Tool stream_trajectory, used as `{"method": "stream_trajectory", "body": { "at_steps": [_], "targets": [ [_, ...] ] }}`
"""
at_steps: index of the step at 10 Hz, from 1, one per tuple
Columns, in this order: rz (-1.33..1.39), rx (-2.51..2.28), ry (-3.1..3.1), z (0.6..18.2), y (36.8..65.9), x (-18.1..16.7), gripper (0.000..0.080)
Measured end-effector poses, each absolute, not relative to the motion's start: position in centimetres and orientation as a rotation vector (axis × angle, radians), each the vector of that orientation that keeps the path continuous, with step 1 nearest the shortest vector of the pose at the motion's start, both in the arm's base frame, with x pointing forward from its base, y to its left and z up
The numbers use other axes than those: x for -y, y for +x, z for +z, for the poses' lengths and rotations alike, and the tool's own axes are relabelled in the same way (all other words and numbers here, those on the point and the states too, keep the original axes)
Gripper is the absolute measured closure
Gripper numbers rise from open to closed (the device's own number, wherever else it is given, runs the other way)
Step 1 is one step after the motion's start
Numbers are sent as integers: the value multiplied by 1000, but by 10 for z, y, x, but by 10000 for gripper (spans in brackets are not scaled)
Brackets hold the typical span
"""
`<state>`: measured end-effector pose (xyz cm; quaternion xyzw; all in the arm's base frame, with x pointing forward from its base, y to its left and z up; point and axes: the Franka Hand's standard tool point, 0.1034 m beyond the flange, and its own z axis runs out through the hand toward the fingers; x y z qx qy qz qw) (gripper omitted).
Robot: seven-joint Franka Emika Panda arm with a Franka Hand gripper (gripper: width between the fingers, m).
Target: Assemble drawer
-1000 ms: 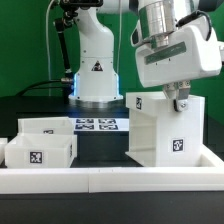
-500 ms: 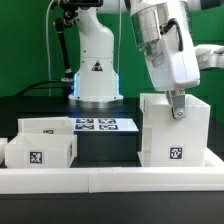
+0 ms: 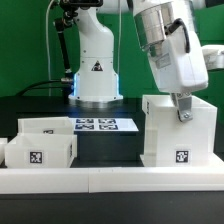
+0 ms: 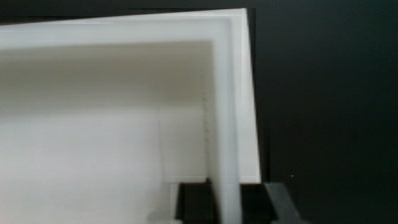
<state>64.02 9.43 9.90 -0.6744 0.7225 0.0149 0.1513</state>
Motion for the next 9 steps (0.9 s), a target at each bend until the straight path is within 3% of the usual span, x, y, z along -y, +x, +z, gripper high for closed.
{"method": "stream_trajectory", "body": {
  "at_steps": [6, 7, 8, 9],
  "targets": [
    [59, -2074, -1947, 99, 650, -94, 751],
    [59, -2074, -1947, 99, 650, -94, 524],
    [59, -2074, -1947, 99, 650, -94, 524],
    [59, -2074, -1947, 99, 650, -94, 323]
  ]
}}
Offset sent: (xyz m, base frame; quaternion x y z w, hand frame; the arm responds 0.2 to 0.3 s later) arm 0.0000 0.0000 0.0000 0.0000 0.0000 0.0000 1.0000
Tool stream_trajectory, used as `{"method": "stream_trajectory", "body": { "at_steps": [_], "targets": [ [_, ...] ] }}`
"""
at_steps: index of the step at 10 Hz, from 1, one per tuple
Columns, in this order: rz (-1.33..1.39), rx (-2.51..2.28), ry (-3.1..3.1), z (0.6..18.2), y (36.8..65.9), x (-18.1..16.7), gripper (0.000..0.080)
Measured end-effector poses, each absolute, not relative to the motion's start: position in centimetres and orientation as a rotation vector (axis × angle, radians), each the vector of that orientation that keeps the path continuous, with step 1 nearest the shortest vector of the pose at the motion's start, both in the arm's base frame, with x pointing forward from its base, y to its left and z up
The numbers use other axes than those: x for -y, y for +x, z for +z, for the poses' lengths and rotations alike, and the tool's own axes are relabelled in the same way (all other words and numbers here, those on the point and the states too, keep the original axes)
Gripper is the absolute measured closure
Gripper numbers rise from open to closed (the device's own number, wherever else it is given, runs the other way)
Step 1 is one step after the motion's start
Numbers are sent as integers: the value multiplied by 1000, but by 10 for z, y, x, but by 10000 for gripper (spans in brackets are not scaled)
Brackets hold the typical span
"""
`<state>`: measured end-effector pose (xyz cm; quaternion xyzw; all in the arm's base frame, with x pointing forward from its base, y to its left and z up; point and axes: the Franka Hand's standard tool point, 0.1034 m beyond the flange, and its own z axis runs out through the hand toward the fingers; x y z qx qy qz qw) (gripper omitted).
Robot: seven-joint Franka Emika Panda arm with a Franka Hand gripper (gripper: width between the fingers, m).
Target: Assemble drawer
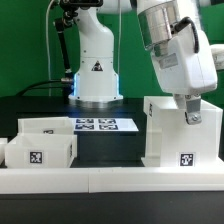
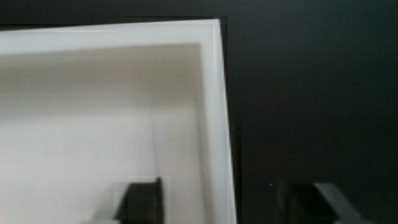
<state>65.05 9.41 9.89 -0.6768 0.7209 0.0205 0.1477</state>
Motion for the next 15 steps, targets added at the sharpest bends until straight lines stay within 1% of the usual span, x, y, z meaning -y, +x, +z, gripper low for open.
{"method": "stream_trajectory", "body": {
  "at_steps": [1, 2, 3, 5, 7, 8, 11, 12, 13, 15],
  "targets": [
    [59, -2074, -1947, 99, 650, -94, 207],
    [59, -2074, -1947, 99, 650, -94, 207],
    [59, -2074, -1947, 99, 650, -94, 161],
    [22, -1982, -2015, 108, 655, -94, 151],
    [-24, -1792, -2177, 124, 644, -91, 151],
    [-46, -1722, -2226, 131, 645, -88, 151],
    [-129, -1353, -2458, 153, 645, -65, 151],
    [-122, -1297, -2490, 154, 645, -58, 151],
    [-151, -1362, -2455, 153, 647, -56, 151],
    [-153, -1330, -2474, 152, 646, -57, 151]
  ]
}}
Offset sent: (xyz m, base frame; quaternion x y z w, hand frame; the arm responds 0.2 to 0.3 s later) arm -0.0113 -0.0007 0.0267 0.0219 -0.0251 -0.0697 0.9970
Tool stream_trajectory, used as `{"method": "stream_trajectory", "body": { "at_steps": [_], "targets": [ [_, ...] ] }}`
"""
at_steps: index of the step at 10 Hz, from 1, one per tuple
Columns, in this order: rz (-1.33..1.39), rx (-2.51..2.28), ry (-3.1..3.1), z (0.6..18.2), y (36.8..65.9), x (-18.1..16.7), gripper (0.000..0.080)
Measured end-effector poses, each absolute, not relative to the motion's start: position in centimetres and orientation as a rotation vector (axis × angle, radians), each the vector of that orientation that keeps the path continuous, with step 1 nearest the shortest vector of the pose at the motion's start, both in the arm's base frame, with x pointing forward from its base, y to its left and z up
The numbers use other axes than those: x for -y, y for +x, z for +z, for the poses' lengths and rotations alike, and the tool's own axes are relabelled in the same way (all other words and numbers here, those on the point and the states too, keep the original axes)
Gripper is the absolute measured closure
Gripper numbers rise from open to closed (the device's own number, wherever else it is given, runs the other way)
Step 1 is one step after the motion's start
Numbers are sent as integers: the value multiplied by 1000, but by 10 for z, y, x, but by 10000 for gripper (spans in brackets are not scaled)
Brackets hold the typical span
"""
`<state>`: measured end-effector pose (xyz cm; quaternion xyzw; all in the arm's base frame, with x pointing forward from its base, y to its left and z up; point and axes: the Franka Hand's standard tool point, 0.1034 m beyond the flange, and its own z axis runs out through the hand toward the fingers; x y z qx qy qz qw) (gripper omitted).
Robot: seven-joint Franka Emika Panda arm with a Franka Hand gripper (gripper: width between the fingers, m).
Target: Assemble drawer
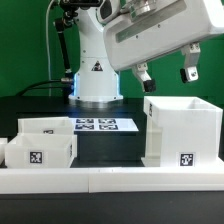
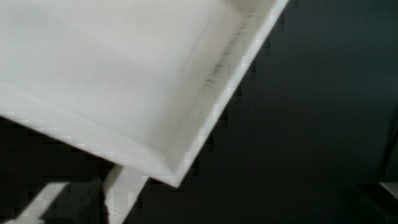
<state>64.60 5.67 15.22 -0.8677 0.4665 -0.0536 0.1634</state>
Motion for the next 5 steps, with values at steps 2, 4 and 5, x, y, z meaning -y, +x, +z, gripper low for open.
{"method": "stream_trajectory", "body": {
  "at_steps": [2, 4, 5],
  "targets": [
    [-187, -1046, -2644, 151, 642, -46, 151],
    [-242, -656, -2824, 143, 635, -22, 151],
    [-259, -733, -2777, 136, 633, -21, 151]
  ]
}}
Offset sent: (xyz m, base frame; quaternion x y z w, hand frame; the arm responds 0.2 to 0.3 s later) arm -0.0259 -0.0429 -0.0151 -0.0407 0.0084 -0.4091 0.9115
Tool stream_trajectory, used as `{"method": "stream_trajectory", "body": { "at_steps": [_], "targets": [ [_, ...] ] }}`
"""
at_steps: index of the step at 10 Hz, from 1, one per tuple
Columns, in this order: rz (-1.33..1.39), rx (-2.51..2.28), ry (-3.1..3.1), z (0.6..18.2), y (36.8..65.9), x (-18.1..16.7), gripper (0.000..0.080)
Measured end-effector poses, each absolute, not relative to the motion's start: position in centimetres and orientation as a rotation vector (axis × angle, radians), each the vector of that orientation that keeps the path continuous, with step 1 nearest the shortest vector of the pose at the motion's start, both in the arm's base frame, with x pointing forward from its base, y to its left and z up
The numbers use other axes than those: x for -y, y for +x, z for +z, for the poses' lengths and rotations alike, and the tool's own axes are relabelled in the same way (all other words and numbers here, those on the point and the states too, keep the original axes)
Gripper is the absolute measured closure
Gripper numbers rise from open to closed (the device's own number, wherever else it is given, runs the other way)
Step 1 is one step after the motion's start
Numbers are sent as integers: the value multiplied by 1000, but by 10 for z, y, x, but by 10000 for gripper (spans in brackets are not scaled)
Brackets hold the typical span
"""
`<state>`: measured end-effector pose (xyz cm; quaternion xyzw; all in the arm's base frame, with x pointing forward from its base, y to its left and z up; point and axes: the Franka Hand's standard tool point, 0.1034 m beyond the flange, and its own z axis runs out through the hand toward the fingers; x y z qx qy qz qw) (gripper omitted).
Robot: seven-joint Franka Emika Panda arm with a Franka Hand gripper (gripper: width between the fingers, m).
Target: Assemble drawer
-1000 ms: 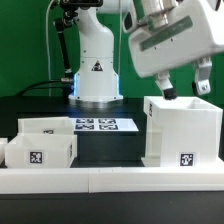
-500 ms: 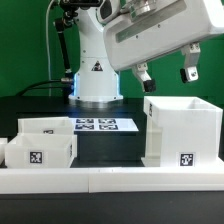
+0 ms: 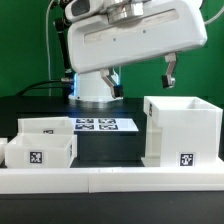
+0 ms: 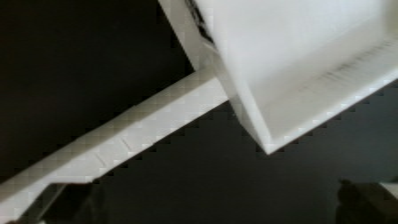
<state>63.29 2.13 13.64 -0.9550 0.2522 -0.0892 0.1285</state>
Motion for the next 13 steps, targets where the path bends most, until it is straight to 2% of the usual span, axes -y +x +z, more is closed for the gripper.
{"method": "stream_trajectory", "body": {
  "at_steps": [3, 6, 9, 13],
  "targets": [
    [-295, -399, -2878, 135, 632, -17, 151],
    [-302, -322, -2933, 123, 615, 36, 151],
    [-341, -283, -2999, 107, 602, 69, 151],
    [-336, -268, -3006, 102, 599, 77, 151]
  ]
}}
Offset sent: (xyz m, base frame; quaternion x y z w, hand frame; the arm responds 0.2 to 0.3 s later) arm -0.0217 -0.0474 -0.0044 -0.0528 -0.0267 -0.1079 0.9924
